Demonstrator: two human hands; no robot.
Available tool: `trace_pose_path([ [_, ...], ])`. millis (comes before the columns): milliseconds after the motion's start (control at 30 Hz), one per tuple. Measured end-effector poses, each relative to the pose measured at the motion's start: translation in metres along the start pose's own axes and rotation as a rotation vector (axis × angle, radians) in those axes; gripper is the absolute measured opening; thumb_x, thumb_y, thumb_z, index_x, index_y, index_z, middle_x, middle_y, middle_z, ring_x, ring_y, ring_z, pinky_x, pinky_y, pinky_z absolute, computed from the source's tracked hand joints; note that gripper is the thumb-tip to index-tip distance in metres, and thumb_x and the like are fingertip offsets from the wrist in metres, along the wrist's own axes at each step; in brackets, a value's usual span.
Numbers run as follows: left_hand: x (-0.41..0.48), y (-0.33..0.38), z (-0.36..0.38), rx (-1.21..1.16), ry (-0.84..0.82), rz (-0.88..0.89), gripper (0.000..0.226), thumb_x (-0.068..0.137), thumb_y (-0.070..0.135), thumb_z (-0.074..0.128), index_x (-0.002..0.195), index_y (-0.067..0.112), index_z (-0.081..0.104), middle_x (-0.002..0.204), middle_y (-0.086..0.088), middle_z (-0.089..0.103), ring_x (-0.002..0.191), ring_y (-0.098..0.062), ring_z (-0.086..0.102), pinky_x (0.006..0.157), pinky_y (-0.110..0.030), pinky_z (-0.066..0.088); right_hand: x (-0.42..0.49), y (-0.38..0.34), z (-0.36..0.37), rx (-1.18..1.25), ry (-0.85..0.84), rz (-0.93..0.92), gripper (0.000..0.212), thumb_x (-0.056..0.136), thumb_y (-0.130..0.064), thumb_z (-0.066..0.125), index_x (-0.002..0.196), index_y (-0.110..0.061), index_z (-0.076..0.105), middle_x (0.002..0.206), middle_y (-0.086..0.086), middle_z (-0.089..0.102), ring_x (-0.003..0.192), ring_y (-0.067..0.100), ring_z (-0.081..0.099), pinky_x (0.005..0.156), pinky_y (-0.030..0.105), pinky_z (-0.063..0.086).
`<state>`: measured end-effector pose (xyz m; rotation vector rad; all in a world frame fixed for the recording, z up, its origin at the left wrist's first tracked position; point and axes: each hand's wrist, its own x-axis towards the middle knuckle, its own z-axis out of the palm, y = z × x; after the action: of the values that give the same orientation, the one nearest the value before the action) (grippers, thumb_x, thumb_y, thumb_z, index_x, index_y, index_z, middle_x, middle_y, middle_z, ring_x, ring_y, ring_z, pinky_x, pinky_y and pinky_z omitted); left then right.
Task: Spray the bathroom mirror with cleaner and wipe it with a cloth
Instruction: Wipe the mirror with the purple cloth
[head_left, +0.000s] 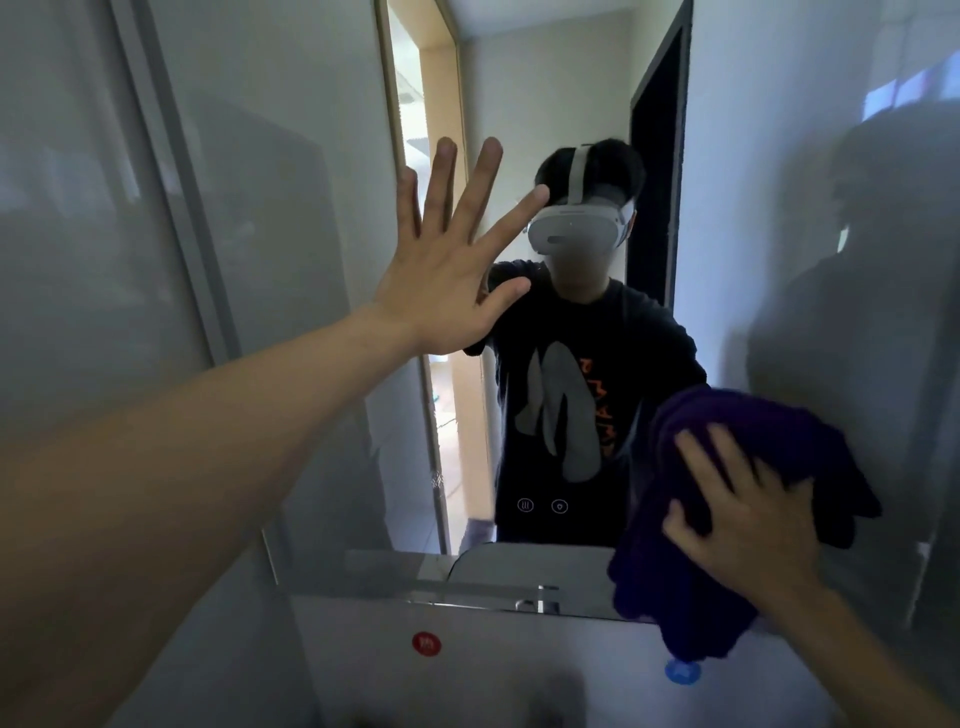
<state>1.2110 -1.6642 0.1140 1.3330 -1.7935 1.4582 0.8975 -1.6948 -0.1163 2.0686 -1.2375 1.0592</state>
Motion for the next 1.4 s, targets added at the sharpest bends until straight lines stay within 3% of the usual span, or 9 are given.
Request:
trace_pose_path([
  [133, 0.0, 0.0, -0.001, -0.015, -0.011, 0.007, 0.073, 0.099, 0.064, 0.032, 0.162, 0.036, 0.008, 0.17, -0.018, -0.001, 0.153, -0.051, -0.006, 0.116, -0.075, 0.001, 0.055, -0.026, -0.017, 0.039, 0.12, 0.19, 0.079, 0.08, -0.046, 0.047, 0.154, -0.023, 0.03, 0.158, 0.013, 0.03, 0.126, 0.041, 0.04, 0.095, 0.079, 0.031],
  [300, -0.001, 0.0, 0.001, -0.007, -0.025, 0.007, 0.071, 0.1, 0.063, 0.029, 0.162, 0.036, 0.008, 0.171, -0.017, -0.002, 0.153, -0.051, -0.007, 0.116, -0.075, 0.003, 0.103, -0.098, -0.016, 0.133, 0.236, 0.319, 0.079, 0.083, -0.044, 0.047, 0.156, -0.022, 0.026, 0.161, 0.013, 0.026, 0.133, 0.038, 0.034, 0.101, 0.078, 0.028],
  [467, -0.001, 0.002, 0.002, -0.003, -0.027, -0.005, 0.074, 0.099, 0.064, 0.035, 0.162, 0.036, 0.01, 0.171, -0.016, -0.002, 0.154, -0.049, -0.008, 0.117, -0.073, 0.001, 0.104, -0.164, 0.011, 0.125, 0.241, 0.131, 0.083, 0.087, -0.058, 0.046, 0.158, -0.021, 0.024, 0.159, 0.008, 0.025, 0.12, 0.033, 0.04, 0.099, 0.076, 0.028],
  [667, -0.002, 0.002, -0.001, -0.005, -0.036, -0.005, 0.073, 0.099, 0.064, 0.032, 0.163, 0.035, 0.009, 0.171, -0.016, -0.003, 0.154, -0.049, -0.009, 0.118, -0.072, -0.001, 0.038, -0.207, 0.061, 0.096, 0.038, -0.289, 0.099, 0.082, -0.073, 0.059, 0.161, -0.023, 0.023, 0.164, -0.003, 0.017, 0.1, 0.027, 0.069, 0.102, 0.063, 0.027],
  [833, -0.003, 0.002, -0.001, -0.013, -0.033, 0.003, 0.072, 0.1, 0.065, 0.032, 0.162, 0.036, 0.009, 0.171, -0.016, -0.002, 0.154, -0.049, -0.008, 0.118, -0.072, -0.003, -0.025, -0.173, 0.084, -0.013, -0.044, -0.451, 0.101, 0.077, -0.07, 0.07, 0.158, -0.026, 0.029, 0.16, -0.01, 0.031, 0.108, 0.032, 0.054, 0.099, 0.058, 0.029],
  [967, -0.002, 0.0, -0.001, 0.007, -0.027, -0.001, 0.072, 0.099, 0.067, 0.027, 0.162, 0.037, 0.008, 0.171, -0.016, -0.001, 0.153, -0.05, -0.006, 0.119, -0.069, -0.004, -0.062, -0.119, 0.078, -0.025, -0.103, -0.389, 0.104, 0.076, -0.067, 0.072, 0.159, -0.026, 0.023, 0.151, -0.013, 0.044, 0.067, 0.025, 0.068, 0.091, 0.053, 0.036],
  [1067, -0.002, 0.001, -0.001, 0.008, -0.026, 0.0, 0.072, 0.1, 0.066, 0.029, 0.162, 0.037, 0.007, 0.171, -0.016, -0.002, 0.153, -0.049, -0.008, 0.119, -0.069, -0.006, -0.081, -0.073, 0.069, -0.015, -0.194, -0.323, 0.09, 0.089, -0.06, 0.046, 0.163, -0.029, 0.005, 0.142, -0.008, 0.061, 0.044, 0.023, 0.062, 0.083, 0.053, 0.048],
  [1267, -0.003, 0.002, 0.0, 0.0, -0.018, -0.001, 0.07, 0.1, 0.066, 0.023, 0.163, 0.036, 0.01, 0.17, -0.017, 0.0, 0.153, -0.05, -0.005, 0.119, -0.069, -0.005, -0.059, -0.003, 0.027, 0.023, -0.234, -0.074, 0.074, 0.093, -0.071, 0.03, 0.152, -0.029, 0.037, 0.139, 0.004, 0.063, 0.066, 0.027, 0.074, 0.07, 0.061, 0.054],
  [1400, -0.002, 0.002, 0.002, 0.011, -0.021, 0.002, 0.071, 0.1, 0.064, 0.025, 0.163, 0.035, 0.008, 0.17, -0.018, -0.001, 0.153, -0.051, -0.005, 0.118, -0.068, -0.008, -0.017, -0.001, 0.007, 0.003, -0.068, 0.043, 0.091, 0.081, -0.079, 0.04, 0.154, -0.025, 0.037, 0.153, 0.009, 0.04, 0.096, 0.039, 0.069, 0.082, 0.071, 0.048],
])
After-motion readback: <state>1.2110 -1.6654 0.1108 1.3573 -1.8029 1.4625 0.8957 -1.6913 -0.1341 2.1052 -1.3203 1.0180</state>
